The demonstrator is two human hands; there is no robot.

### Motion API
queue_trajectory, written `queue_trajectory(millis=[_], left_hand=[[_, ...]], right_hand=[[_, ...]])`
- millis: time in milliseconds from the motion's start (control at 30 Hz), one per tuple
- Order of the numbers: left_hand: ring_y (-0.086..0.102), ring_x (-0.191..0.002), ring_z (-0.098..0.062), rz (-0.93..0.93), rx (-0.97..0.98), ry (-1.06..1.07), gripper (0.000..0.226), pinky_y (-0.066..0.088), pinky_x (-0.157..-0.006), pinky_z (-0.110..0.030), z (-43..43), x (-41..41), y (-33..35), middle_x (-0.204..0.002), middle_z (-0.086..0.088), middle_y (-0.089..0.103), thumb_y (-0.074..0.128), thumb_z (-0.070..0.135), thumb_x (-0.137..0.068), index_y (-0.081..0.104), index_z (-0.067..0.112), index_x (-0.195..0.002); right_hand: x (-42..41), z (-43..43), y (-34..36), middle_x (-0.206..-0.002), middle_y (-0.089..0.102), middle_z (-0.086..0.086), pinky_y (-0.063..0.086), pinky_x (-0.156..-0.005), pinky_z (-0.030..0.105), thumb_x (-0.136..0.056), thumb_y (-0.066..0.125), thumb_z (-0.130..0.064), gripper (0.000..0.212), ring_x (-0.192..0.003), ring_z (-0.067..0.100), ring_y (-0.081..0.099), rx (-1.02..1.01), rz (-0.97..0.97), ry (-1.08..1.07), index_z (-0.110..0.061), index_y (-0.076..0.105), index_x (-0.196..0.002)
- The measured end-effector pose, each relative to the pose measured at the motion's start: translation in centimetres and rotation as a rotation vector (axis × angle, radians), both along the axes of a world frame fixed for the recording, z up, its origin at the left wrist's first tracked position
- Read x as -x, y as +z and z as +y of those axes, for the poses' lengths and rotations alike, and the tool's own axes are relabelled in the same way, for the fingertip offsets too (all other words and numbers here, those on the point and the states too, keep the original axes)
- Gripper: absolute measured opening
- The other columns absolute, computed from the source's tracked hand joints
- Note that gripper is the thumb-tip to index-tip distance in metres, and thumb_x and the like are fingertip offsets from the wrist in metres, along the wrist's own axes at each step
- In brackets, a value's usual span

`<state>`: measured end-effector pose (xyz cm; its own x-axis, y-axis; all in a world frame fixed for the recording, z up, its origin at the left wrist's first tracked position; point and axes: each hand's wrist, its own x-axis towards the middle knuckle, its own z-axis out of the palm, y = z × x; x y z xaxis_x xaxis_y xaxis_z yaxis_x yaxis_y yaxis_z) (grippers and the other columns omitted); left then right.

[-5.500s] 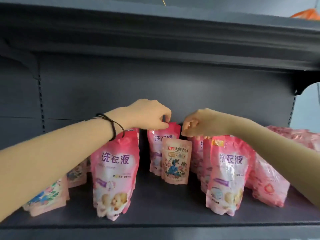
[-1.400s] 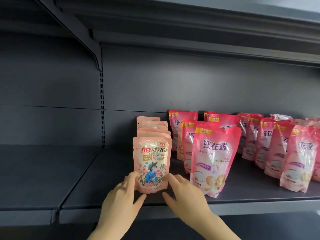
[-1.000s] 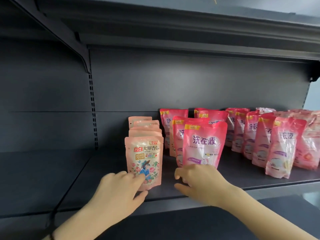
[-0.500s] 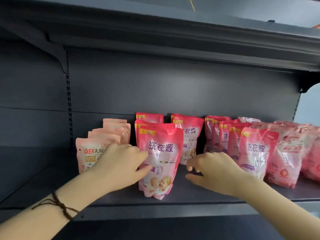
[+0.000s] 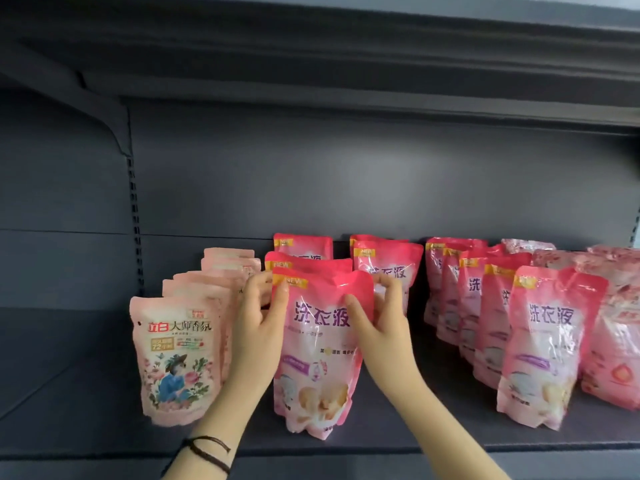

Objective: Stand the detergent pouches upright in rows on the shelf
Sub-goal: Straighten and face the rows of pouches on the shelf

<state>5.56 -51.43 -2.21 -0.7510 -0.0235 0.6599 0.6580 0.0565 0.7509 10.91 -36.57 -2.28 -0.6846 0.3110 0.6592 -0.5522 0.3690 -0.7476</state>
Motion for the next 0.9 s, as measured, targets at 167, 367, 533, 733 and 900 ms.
queue_trajectory(millis=[167,367,533,733,900], left_hand=[[0.058,-0.074,0.021,-0.224,-0.282,-0.139,0.022,0.041,-0.067,-0.016,1.7,-0.3,-2.5,-0.079,0.037,0.065,0.048,0.053,-0.085,0.067,0.055,-0.075],[0.061,-0.069,0.0,-0.237,-0.433,-0.142,0.025,0.049,-0.074,-0.028,4.7,0.5,-2.9,-0.072,0.013,0.067,0.054,0.05,-0.084,0.069,0.037,-0.069],[0.064,-0.079,-0.007,-0.2,-0.36,-0.182,0.03,0.051,-0.075,-0.025,9.8,-0.8,-2.7,-0.082,-0.001,0.069,0.051,0.05,-0.089,0.068,0.027,-0.082],[0.056,-0.065,0.003,-0.208,-0.352,-0.191,0.029,0.043,-0.061,-0.006,16.5,-1.5,-2.4,-0.069,0.013,0.062,0.048,0.042,-0.093,0.068,0.029,-0.076],[0.038,-0.057,-0.01,-0.121,-0.329,-0.105,0.049,0.036,-0.055,-0.015,18.0,-1.0,-3.3,-0.061,-0.001,0.043,0.047,0.043,-0.091,0.052,-0.002,-0.075]], right_hand=[[0.6,-0.9,-3.8,-0.066,0.046,0.012,0.037,-0.06,0.03,-0.09,0.056,-0.039,0.041,-0.064,0.015,0.041,0.191,-0.041,-0.017,0.0,0.053,-0.08],[0.8,0.7,-2.7,-0.059,0.033,0.001,0.027,-0.055,0.03,-0.086,0.058,-0.039,0.045,-0.059,0.016,0.029,0.33,0.015,0.001,-0.01,0.037,-0.059],[-0.4,6.0,-2.3,-0.066,0.05,0.005,0.042,-0.058,0.031,-0.091,0.058,-0.036,0.033,-0.062,0.017,0.044,0.431,0.014,0.058,-0.014,0.055,-0.067],[-0.3,12.1,-2.1,-0.063,0.041,0.004,0.036,-0.059,0.034,-0.087,0.058,-0.045,0.043,-0.06,0.02,0.036,0.424,0.008,-0.063,-0.01,0.043,-0.065],[0.2,14.1,-3.6,-0.078,0.066,-0.008,0.049,-0.073,0.028,-0.093,0.05,-0.044,0.024,-0.076,0.008,0.063,0.288,-0.071,0.014,-0.029,0.064,-0.081]])
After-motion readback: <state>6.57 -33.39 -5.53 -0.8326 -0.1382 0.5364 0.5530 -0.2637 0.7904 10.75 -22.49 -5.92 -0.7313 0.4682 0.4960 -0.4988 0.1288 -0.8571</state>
